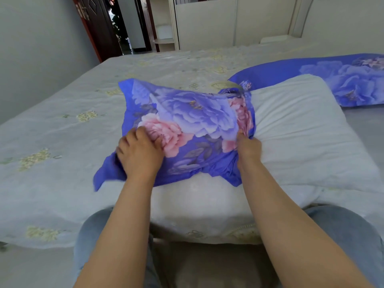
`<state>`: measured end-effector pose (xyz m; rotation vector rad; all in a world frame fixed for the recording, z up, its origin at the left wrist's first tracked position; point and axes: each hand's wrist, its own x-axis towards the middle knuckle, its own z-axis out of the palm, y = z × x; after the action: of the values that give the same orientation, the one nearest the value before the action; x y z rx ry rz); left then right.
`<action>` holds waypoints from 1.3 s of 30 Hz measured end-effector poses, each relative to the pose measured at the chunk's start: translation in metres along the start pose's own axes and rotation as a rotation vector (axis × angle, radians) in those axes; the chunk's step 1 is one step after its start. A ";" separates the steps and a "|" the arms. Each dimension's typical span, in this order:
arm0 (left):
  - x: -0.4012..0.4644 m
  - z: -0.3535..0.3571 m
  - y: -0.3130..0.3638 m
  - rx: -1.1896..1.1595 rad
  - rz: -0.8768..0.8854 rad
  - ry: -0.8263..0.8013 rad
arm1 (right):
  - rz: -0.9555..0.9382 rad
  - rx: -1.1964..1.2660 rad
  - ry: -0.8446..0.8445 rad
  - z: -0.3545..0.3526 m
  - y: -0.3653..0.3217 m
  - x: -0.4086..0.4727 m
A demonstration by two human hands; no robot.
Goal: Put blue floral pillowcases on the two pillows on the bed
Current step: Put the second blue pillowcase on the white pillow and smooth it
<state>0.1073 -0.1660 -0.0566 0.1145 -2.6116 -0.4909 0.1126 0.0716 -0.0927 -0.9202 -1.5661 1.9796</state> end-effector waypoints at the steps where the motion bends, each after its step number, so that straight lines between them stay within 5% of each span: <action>1: 0.000 0.000 -0.013 0.026 -0.070 -0.077 | -0.039 -0.011 -0.024 -0.004 0.000 -0.005; 6: 0.001 0.006 -0.059 -0.319 -0.344 -0.388 | -0.237 -0.186 -0.076 -0.024 0.000 -0.021; 10: -0.008 0.011 -0.075 -0.843 -0.563 -0.272 | -0.295 -0.373 -0.086 -0.038 0.016 -0.046; 15: -0.026 0.014 -0.069 -0.788 -0.604 -0.305 | -0.340 -0.591 -0.087 -0.042 0.049 -0.074; 20: 0.015 -0.026 -0.027 -0.773 -0.319 0.092 | -0.546 -0.816 -0.151 -0.032 0.069 -0.085; 25: 0.063 -0.078 -0.002 -0.705 -0.192 0.372 | -0.552 -0.872 0.005 -0.051 0.066 -0.061; 31: 0.061 -0.036 -0.059 -0.808 -0.528 0.186 | -0.765 -0.582 0.414 -0.091 0.001 -0.046; 34: 0.036 -0.012 -0.078 -0.809 -0.709 0.020 | -0.666 -0.488 0.500 -0.103 0.005 -0.048; 39: 0.038 -0.007 -0.090 -0.695 -0.589 -0.048 | -0.615 -0.394 0.505 -0.099 0.014 -0.062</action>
<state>0.0764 -0.2586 -0.0672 0.6430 -2.2618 -1.5739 0.2277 0.0901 -0.1053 -0.8506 -1.6835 0.9497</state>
